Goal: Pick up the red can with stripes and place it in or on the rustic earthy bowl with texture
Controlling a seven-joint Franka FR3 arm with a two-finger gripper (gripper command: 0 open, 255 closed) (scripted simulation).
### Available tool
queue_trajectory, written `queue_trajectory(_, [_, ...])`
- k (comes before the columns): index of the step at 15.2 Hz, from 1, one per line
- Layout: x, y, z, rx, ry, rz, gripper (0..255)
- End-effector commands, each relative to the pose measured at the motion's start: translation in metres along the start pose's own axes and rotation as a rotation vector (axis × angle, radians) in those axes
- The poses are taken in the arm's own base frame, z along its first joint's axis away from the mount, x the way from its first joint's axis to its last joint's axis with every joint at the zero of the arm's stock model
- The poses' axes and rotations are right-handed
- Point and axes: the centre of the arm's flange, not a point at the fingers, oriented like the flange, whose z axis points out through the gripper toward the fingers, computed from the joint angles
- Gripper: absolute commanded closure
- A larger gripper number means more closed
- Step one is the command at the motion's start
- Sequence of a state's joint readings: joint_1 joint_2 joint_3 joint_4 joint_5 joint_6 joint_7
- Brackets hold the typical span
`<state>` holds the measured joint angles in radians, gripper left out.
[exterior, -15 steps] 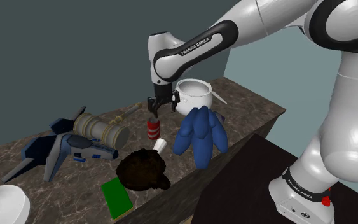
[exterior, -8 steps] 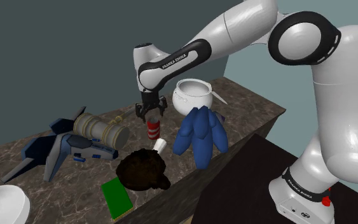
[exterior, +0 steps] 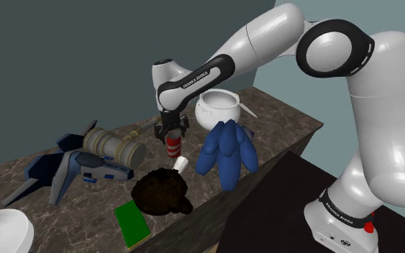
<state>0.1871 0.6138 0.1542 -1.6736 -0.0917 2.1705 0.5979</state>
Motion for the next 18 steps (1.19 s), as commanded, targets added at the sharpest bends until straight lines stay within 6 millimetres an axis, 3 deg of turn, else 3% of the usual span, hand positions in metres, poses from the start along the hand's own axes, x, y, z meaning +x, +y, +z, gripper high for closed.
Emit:
queue_trajectory(1, [0.000, 0.000, 0.001, 0.000, 0.000, 0.000, 0])
queue_trajectory(6, [0.000, 0.000, 0.001, 0.000, 0.000, 0.000, 0])
queue_trajectory(7, [0.000, 0.000, 0.001, 0.000, 0.000, 0.000, 255])
queue_trajectory(16, [0.000, 0.000, 0.001, 0.000, 0.000, 0.000, 255])
queue_trajectory(18, [-0.001, 0.000, -0.009, 0.000, 0.000, 0.000, 255])
